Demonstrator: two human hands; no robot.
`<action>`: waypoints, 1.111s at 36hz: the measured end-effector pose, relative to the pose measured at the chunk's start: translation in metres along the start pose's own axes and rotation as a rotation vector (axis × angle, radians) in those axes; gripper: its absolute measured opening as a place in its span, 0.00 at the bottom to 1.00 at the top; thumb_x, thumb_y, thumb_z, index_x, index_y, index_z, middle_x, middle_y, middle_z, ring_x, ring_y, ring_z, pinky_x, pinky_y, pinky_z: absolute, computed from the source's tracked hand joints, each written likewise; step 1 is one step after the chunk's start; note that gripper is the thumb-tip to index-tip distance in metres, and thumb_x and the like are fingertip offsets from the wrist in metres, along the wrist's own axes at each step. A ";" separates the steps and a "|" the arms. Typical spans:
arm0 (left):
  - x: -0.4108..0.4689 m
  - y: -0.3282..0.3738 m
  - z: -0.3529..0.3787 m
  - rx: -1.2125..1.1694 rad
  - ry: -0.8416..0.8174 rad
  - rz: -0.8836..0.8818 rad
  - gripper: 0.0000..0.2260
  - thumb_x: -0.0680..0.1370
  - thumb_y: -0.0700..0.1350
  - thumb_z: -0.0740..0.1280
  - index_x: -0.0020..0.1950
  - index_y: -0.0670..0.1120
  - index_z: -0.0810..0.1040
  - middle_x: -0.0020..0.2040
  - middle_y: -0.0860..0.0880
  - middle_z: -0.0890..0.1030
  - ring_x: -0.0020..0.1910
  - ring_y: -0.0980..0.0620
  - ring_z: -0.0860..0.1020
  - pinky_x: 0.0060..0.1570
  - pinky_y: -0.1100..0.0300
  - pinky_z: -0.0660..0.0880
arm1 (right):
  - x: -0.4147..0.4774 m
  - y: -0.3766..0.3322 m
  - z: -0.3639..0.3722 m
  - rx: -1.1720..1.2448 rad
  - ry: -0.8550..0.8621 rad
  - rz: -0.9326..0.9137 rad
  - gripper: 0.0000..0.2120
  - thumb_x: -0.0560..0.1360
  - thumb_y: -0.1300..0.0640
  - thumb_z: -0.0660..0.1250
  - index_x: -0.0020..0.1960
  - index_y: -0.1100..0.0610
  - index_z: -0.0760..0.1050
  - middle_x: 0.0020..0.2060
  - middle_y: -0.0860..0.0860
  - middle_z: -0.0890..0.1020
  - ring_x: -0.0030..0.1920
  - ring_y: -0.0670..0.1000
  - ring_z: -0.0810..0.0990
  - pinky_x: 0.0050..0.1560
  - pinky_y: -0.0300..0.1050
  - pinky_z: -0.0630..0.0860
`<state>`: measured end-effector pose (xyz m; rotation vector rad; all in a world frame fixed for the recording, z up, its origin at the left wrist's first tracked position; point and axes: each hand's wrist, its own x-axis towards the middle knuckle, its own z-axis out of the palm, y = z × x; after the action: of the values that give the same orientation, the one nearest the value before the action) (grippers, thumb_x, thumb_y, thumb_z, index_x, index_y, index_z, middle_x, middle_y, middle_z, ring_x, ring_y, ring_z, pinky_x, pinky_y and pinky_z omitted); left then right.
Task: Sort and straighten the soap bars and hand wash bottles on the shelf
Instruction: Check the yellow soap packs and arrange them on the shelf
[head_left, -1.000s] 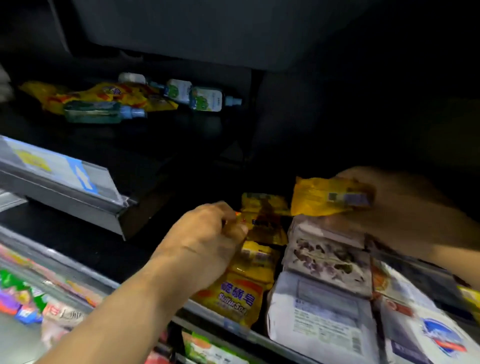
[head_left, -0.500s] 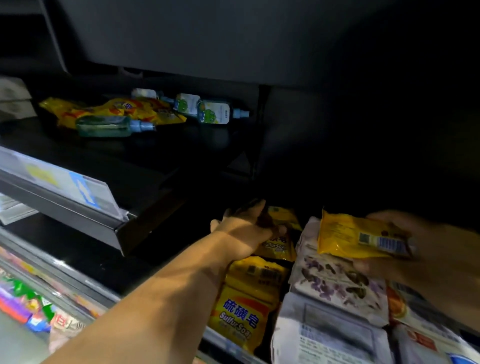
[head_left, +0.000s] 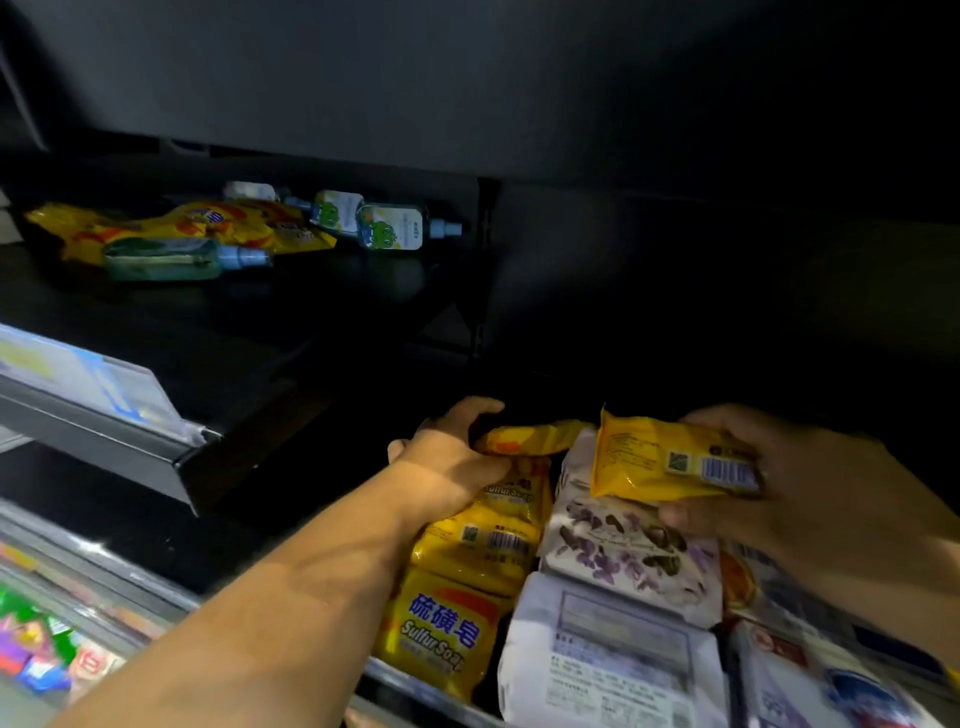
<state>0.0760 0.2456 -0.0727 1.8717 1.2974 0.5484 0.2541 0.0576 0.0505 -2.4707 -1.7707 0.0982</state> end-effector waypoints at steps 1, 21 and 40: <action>-0.003 0.003 -0.001 0.021 0.000 0.021 0.28 0.56 0.69 0.68 0.50 0.87 0.60 0.63 0.54 0.79 0.63 0.49 0.77 0.66 0.46 0.71 | 0.001 0.001 0.000 -0.010 0.010 -0.003 0.38 0.64 0.25 0.59 0.71 0.37 0.58 0.61 0.38 0.76 0.53 0.41 0.75 0.47 0.31 0.69; -0.005 0.012 0.002 0.081 0.110 0.120 0.28 0.66 0.53 0.76 0.64 0.60 0.72 0.61 0.52 0.79 0.60 0.51 0.78 0.61 0.51 0.75 | -0.005 0.022 0.011 0.265 0.034 -0.135 0.28 0.69 0.39 0.73 0.67 0.38 0.68 0.53 0.37 0.76 0.48 0.38 0.75 0.47 0.29 0.69; -0.061 0.075 0.008 -0.196 0.268 0.377 0.26 0.70 0.62 0.76 0.66 0.63 0.74 0.56 0.63 0.81 0.52 0.68 0.80 0.49 0.68 0.77 | -0.067 0.125 -0.006 0.321 0.212 0.041 0.29 0.61 0.30 0.72 0.60 0.35 0.73 0.56 0.45 0.82 0.55 0.50 0.80 0.55 0.52 0.76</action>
<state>0.1019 0.1736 -0.0130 1.9306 1.0080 1.1151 0.3507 -0.0458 0.0408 -2.1999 -1.4885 0.1097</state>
